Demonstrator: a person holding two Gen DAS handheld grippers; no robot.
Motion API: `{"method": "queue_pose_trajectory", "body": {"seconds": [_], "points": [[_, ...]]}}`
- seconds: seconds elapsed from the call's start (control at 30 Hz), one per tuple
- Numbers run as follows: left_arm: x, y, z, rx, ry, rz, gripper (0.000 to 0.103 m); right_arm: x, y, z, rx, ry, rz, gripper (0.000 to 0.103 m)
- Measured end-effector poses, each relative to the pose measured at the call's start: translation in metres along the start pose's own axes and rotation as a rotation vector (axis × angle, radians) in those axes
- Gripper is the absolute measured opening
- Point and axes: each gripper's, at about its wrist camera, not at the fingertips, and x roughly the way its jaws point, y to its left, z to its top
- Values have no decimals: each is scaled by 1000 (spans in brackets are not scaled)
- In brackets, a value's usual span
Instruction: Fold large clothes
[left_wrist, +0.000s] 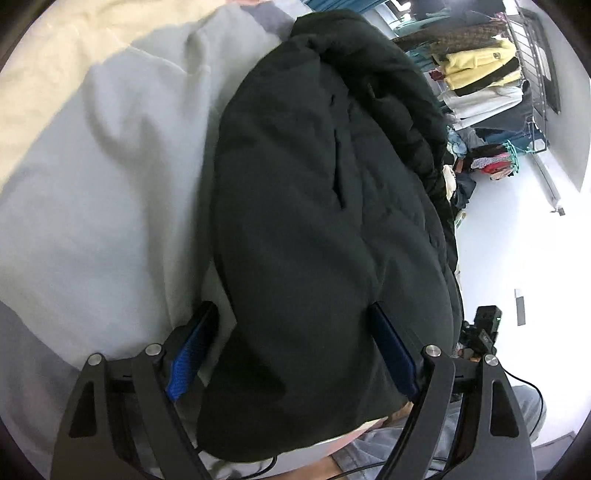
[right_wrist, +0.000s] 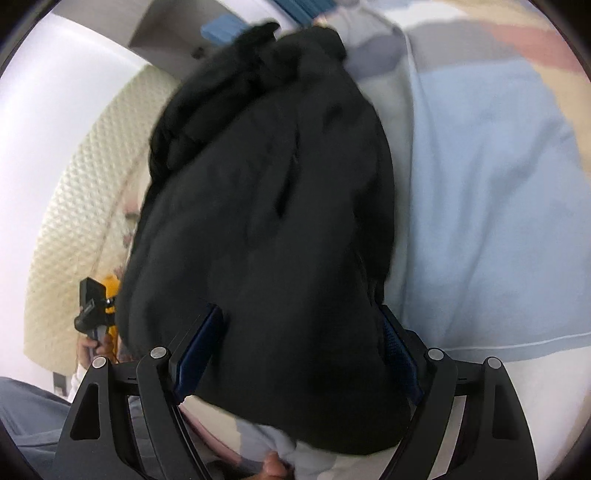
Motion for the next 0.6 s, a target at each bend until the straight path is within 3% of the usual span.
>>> {"method": "queue_pose_trajectory", "body": {"seconds": [0.07,0.13,0.17,0.2,0.23,0.27,0.33,0.6], "points": [[-3,-7,-3,2,-4,-61,76,-3,7,1,-31,-14,37,81],[-7,-17,-5,20,-13,-79,69,-7,19,5,-67,-29,58,67],[-8,-22,-5,29,-11,-86,65,-11,26,8,-89,-39,48,49],[-10,-27,-4,35,-11,-89,54,-14,31,10,-96,-48,46,34],[-12,-31,-3,35,-12,-88,39,-20,36,14,-98,-66,51,27],[-15,-36,1,32,-17,-90,33,-27,42,18,-100,-88,59,18],[-25,-43,8,11,-32,-118,25,-42,53,26,-111,-133,60,14],[-78,-111,63,19,-148,-132,17,-116,114,74,-200,-330,74,8]]}}
